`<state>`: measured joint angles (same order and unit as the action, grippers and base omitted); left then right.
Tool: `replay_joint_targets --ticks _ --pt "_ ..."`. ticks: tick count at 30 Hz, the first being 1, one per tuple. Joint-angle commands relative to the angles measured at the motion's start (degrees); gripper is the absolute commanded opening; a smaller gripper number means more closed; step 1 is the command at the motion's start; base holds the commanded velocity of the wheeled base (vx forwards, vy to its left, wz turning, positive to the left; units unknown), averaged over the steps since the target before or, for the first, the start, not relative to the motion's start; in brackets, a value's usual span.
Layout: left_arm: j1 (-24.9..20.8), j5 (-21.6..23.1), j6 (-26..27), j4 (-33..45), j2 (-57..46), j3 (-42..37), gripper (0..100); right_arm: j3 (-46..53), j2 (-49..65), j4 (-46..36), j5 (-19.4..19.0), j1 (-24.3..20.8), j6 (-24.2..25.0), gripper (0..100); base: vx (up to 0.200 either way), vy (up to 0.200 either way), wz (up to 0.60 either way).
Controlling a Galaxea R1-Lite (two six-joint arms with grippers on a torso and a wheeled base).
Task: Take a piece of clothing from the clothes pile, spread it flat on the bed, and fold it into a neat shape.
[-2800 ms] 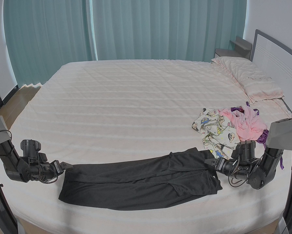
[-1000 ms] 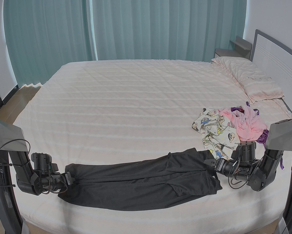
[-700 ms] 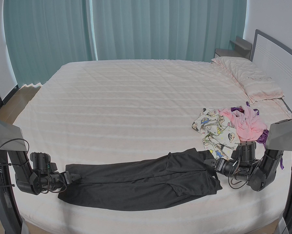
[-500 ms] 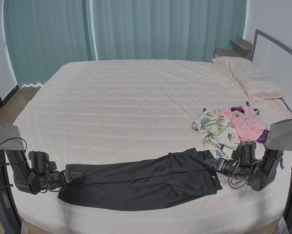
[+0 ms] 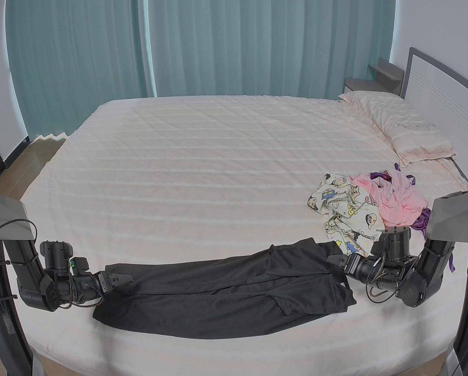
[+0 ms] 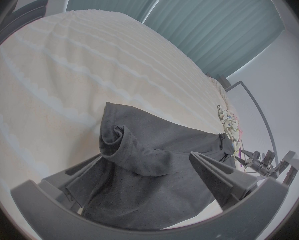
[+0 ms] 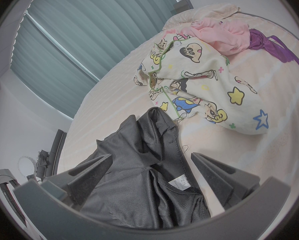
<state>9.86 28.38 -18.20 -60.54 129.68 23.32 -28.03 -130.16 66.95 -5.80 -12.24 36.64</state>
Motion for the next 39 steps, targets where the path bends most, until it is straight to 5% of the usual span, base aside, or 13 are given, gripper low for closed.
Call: replay_joint_targets --ticks 1,19,39 --pt "1.3 -1.2 2.6 0.0 1.6 0.2 100 0.0 0.3 0.0 -0.1 -0.1 0.5 100 0.000 0.000 0.00" --pt "0.4 -1.9 1.2 -1.3 4.1 2.0 100 -0.1 0.3 0.0 -0.1 -0.2 0.5 100 0.000 0.000 0.00" --pt "0.9 6.6 -3.7 -6.6 3.3 0.6 100 -0.1 0.1 0.1 -0.1 -0.1 0.5 100 0.000 0.000 0.00"
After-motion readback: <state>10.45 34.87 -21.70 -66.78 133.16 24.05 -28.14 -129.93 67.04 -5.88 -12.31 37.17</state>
